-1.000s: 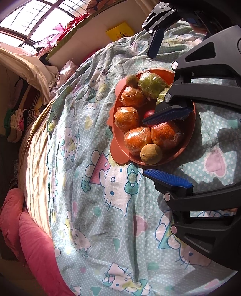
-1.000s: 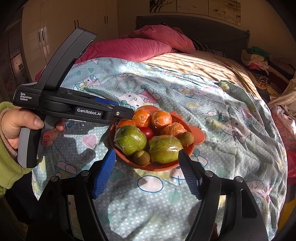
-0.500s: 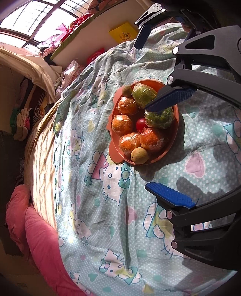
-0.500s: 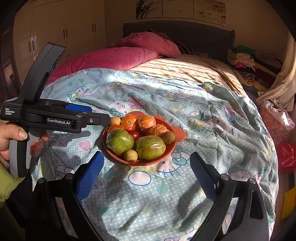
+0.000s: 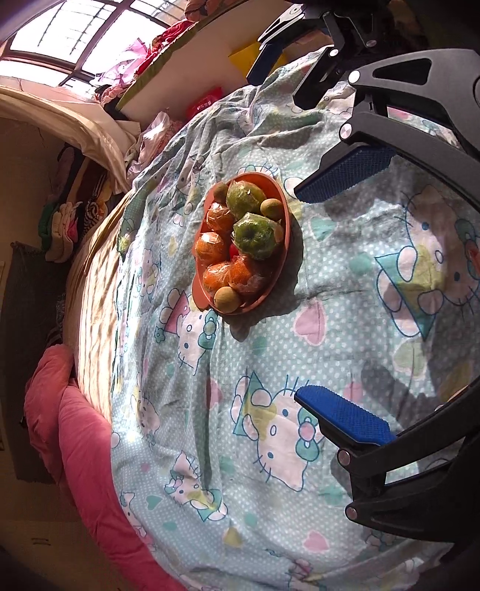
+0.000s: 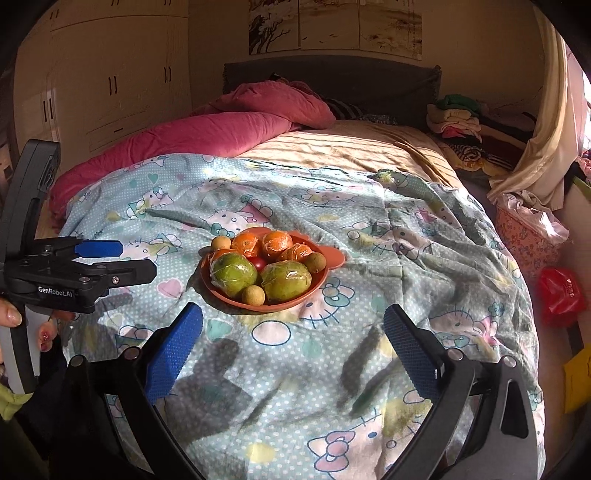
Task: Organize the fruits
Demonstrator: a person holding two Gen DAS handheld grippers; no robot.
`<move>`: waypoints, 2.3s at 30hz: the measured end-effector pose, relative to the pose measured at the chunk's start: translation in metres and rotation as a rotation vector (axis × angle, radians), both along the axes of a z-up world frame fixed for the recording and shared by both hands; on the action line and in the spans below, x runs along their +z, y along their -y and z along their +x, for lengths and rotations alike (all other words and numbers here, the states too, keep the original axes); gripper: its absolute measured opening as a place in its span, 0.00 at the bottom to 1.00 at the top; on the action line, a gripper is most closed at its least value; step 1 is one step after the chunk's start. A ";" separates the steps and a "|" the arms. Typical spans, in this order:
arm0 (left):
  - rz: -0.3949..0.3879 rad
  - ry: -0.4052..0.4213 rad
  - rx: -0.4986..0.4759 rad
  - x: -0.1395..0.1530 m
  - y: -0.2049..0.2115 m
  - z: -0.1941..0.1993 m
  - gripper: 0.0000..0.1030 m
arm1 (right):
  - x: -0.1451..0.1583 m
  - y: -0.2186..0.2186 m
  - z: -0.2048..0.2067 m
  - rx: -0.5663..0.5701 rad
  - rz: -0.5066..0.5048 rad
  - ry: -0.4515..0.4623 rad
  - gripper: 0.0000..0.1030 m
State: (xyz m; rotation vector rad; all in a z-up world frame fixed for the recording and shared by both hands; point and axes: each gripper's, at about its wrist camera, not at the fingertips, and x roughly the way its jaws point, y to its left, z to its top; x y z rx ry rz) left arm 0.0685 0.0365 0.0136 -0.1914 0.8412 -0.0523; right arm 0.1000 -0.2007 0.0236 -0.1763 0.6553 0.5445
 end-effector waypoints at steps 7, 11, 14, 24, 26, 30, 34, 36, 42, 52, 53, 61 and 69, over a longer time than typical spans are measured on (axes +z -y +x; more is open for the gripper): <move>-0.017 0.000 0.031 -0.010 0.000 -0.026 0.91 | -0.004 0.002 -0.020 -0.029 -0.005 0.002 0.96; -0.016 -0.009 0.026 -0.017 0.006 -0.036 0.91 | -0.011 -0.001 -0.032 -0.044 -0.049 0.031 0.96; -0.022 -0.005 0.027 -0.021 0.011 -0.044 0.91 | -0.019 -0.001 -0.039 -0.041 -0.023 0.003 0.96; -0.006 -0.009 0.035 -0.031 0.024 -0.052 0.91 | -0.030 -0.001 -0.044 -0.054 -0.038 0.001 0.96; -0.002 -0.006 0.042 -0.031 0.025 -0.052 0.91 | -0.031 0.001 -0.042 -0.056 -0.032 -0.003 0.96; 0.005 -0.004 0.045 -0.030 0.026 -0.051 0.91 | -0.033 0.004 -0.039 -0.063 -0.029 -0.012 0.96; 0.008 -0.004 0.055 -0.029 0.025 -0.050 0.91 | -0.034 0.006 -0.038 -0.063 -0.022 -0.019 0.96; 0.008 -0.004 0.052 -0.029 0.025 -0.050 0.91 | -0.035 0.007 -0.037 -0.065 -0.019 -0.020 0.96; 0.011 -0.005 0.050 -0.029 0.026 -0.049 0.91 | -0.034 0.009 -0.036 -0.074 -0.012 -0.023 0.96; 0.017 -0.004 0.054 -0.028 0.026 -0.048 0.91 | -0.034 0.010 -0.035 -0.071 -0.016 -0.025 0.96; 0.018 -0.002 0.054 -0.028 0.026 -0.049 0.91 | -0.034 0.010 -0.035 -0.071 -0.016 -0.025 0.96; 0.023 -0.004 0.054 -0.027 0.026 -0.049 0.91 | -0.034 0.010 -0.035 -0.070 -0.016 -0.025 0.96; 0.027 -0.004 0.057 -0.027 0.026 -0.050 0.91 | -0.035 0.010 -0.035 -0.071 -0.016 -0.025 0.96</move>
